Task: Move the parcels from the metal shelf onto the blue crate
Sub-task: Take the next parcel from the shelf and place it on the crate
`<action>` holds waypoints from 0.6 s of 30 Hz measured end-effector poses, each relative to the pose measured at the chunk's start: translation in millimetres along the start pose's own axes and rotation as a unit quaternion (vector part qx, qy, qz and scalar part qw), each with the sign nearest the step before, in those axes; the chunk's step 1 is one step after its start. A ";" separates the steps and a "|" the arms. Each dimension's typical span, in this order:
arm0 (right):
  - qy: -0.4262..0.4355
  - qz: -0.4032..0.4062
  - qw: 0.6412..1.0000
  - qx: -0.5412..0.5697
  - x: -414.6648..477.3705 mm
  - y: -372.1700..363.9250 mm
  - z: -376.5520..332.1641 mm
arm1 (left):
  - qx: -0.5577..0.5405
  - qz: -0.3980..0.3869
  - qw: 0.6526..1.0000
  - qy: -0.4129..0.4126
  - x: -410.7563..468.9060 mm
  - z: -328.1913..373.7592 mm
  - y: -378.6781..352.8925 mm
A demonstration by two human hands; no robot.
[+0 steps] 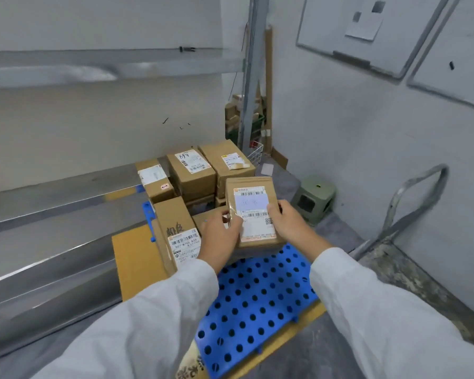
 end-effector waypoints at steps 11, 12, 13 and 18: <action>0.033 -0.145 0.988 -0.034 94.3 -45.9 -24.7 | 0.160 0.069 0.980 0.098 53.1 -32.1 12.8; 0.038 -0.165 0.985 -0.031 101.8 -50.2 -26.1 | 0.179 0.080 0.975 0.108 56.8 -34.8 12.6; 0.042 -0.182 0.982 -0.026 108.0 -53.6 -26.8 | 0.195 0.089 0.970 0.117 59.4 -37.7 11.6; 0.034 -0.254 0.966 -0.034 134.6 -73.5 -21.1 | 0.268 0.111 0.947 0.137 63.2 -51.5 0.2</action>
Point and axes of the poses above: each hand's wrist, its own x-axis towards the middle knuckle, its own y-axis out of the back of the hand, z = x × y, the point moved 1 cm from there along x, towards the middle knuckle, and after that the axes turned 8 degrees about -y, right-handed, at the moved point
